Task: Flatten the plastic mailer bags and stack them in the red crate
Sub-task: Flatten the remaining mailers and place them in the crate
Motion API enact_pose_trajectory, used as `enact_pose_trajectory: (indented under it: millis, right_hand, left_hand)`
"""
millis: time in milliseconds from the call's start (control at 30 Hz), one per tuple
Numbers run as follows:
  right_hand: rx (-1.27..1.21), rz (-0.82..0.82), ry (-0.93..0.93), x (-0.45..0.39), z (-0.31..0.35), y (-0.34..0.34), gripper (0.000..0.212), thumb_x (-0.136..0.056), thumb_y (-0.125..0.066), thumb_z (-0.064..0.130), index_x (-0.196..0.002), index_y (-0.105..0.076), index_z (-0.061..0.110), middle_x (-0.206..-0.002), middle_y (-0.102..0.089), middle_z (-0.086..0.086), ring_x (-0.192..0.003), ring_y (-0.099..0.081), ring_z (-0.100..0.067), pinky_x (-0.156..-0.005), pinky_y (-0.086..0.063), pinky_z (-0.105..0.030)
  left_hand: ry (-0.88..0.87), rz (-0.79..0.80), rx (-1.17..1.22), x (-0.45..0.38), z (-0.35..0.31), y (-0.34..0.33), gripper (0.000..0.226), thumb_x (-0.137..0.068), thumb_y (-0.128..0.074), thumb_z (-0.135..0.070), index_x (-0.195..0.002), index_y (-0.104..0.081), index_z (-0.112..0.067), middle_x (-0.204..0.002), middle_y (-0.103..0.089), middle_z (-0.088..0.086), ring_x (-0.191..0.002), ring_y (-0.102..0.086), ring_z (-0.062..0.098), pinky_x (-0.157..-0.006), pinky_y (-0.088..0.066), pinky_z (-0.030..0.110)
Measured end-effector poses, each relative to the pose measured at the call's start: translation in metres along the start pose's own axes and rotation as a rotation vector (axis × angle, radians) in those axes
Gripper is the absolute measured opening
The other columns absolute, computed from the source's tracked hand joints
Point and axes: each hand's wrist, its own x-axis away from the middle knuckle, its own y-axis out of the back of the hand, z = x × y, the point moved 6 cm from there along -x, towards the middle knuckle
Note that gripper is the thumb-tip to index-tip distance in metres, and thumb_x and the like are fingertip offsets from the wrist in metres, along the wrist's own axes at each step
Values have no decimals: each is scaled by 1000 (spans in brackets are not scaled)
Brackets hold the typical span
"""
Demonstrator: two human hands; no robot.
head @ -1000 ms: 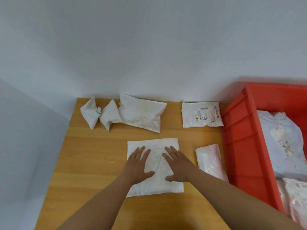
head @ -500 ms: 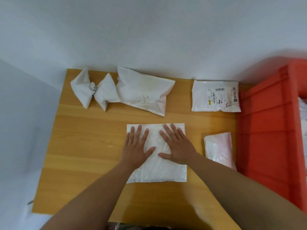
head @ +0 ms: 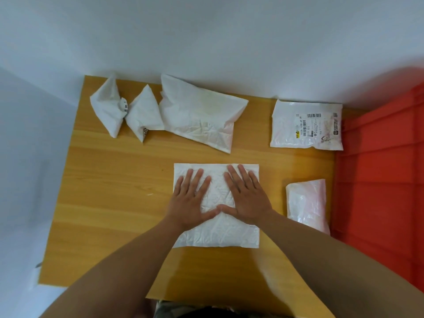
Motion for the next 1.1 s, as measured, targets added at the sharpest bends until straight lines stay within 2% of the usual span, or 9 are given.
enact_pose_trajectory:
  millis: [133, 200, 333, 500, 633, 800, 1100]
  right_hand:
    - [-2, 38, -2, 0, 1, 1, 97, -91, -17, 80, -158, -17, 10, -167, -6, -8, -154, 1, -29, -121, -7, -50]
    - [-1, 52, -3, 1, 2, 5, 101, -89, -15, 82, -159, -13, 10, -167, -2, -8, -154, 4, -28, -120, -7, -50]
    - [-5, 10, -29, 16, 12, 13, 105, -87, -21, 82, -158, -11, 5, -166, -5, -14, -153, -2, -29, -121, -6, -47]
    - [-7, -24, -69, 44, 30, -6, 105, -85, -42, 76, -156, -17, 2, -165, -7, -16, -153, -6, -30, -119, -13, -47]
    - [16, -7, -98, 46, 32, -17, 109, -84, -38, 82, -154, -24, 0, -164, -14, -18, -153, -10, -31, -120, -14, -49]
    - [27, -42, -105, 45, 32, -23, 108, -80, -48, 77, -152, -29, -2, -164, -16, -18, -153, -12, -31, -121, -16, -51]
    - [9, -82, -106, 45, 31, -26, 110, -78, -50, 76, -153, -28, -2, -164, -16, -16, -153, -12, -30, -122, -16, -50]
  left_hand:
    - [-15, 52, -9, 0, 3, 1, 105, -80, -19, -90, -158, 0, -22, -166, 8, 7, -151, 17, 26, -121, 5, 48]
    - [-17, 39, 13, 3, 3, 6, 110, -79, -21, -91, -157, 5, -17, -166, 7, 9, -151, 15, 26, -121, 5, 46]
    - [33, -31, 110, 20, -4, 12, 116, -81, -31, -87, -156, -7, -3, -164, -6, 17, -152, -3, 31, -122, -4, 44]
    - [33, -29, 121, 47, -12, -10, 114, -82, -37, -83, -156, -6, -2, -165, -3, 15, -152, -4, 30, -122, -4, 42]
    - [36, -47, 87, 50, -10, -16, 109, -85, -36, -80, -155, -11, 0, -164, -8, 17, -152, -5, 30, -122, -7, 42]
    - [58, -64, 31, 46, -10, -22, 97, -91, -34, -71, -153, -19, 2, -162, -16, 19, -151, -13, 31, -122, -12, 43]
    - [56, -122, 9, 46, -11, -24, 99, -88, -39, -71, -153, -24, 2, -162, -17, 19, -151, -14, 30, -120, -18, 45]
